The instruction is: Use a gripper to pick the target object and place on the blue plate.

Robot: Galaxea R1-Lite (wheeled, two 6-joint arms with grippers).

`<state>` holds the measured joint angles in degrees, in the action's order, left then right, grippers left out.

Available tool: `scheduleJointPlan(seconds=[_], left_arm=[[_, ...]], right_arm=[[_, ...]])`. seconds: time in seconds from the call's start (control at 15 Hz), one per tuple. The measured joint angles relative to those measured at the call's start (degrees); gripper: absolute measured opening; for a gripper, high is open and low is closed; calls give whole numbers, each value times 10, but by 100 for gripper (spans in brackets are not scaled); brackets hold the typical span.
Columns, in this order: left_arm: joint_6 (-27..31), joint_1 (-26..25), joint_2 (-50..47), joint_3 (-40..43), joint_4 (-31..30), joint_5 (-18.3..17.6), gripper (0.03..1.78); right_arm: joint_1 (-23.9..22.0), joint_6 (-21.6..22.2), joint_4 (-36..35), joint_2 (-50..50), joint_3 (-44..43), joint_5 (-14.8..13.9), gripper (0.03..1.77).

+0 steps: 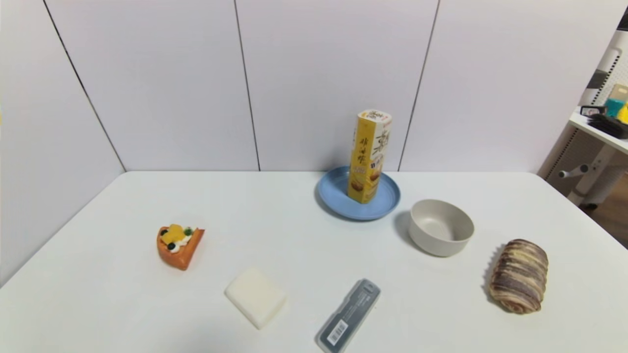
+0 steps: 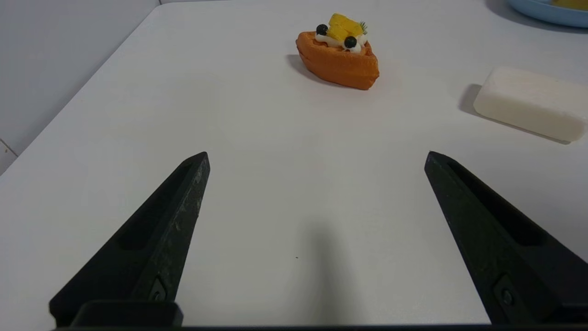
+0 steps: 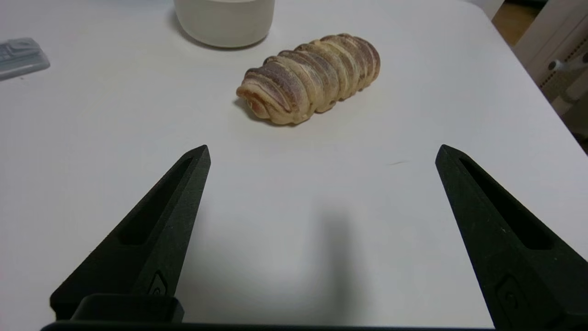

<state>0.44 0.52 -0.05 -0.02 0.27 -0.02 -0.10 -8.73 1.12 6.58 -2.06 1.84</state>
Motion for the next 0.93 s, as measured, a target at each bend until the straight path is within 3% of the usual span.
scheduleJointPlan(seconds=[0.2, 0.4, 0.93], left_arm=[[0, 0, 0, 0, 0, 0, 169], [0, 0, 0, 0, 0, 0, 169], [0, 0, 0, 0, 0, 0, 169]], right_arm=[[2, 19, -5, -47, 14, -4, 169], [3, 66, -3, -63, 16, -11, 169], [3, 65, 11, -68, 12, -9, 169]])
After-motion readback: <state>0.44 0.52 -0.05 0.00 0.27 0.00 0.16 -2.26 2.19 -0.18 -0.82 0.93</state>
